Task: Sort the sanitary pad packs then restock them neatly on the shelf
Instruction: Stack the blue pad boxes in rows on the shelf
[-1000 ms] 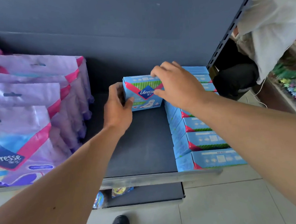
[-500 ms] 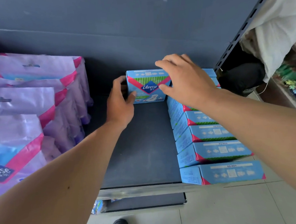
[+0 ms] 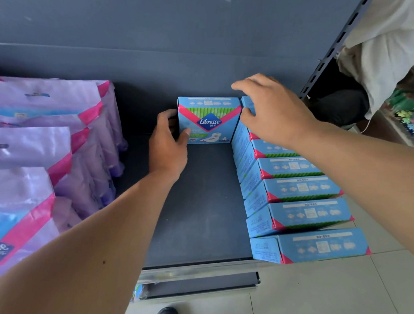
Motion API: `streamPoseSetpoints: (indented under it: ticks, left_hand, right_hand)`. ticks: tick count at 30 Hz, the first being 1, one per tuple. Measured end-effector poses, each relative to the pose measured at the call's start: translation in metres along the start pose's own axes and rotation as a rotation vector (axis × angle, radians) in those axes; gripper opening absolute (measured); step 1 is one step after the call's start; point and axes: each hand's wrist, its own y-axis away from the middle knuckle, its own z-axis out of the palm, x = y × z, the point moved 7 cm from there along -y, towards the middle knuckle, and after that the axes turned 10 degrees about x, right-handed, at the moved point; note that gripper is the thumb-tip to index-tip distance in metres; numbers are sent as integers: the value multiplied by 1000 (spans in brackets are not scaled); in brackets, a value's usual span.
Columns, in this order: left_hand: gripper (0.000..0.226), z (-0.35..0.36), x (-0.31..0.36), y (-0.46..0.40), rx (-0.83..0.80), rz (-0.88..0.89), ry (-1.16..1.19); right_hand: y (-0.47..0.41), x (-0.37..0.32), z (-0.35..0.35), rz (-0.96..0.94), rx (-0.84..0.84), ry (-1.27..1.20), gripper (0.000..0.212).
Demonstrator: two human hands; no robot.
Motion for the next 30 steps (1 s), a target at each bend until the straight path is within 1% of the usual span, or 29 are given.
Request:
streamPoseSetpoints:
  ticks: [3,6,11,14,17,22,28,30]
  left_hand:
    - [35,0,-2,2,25,-2,-56]
    - [32,-1,-3,4,59,10,-116]
    - [29,2,-1,5,83,1,-163]
    - [30,2,-1,5,89,3,-185]
    - [31,2,-1,5,88,11,-201]
    - [37,2,-4,7,67,11,-215]
    - [51,-13,8,17,110,20,-212]
    - [51,-23,17,25,121,20,-238]
  right_hand:
    - [1,15,-3,71,-5,17,43]
    - [7,30,-1,125,-50,85,37]
    - [11,33,3,128,-79,85,34]
    - [12,32,3,113,-79,89,35]
    - [14,30,3,108,-89,84,40]
    - [18,27,0,121,-100,91,36]
    - [26,19,-13,120,-69,93,38]
    - [34,13,-19,124,-51,94,36]
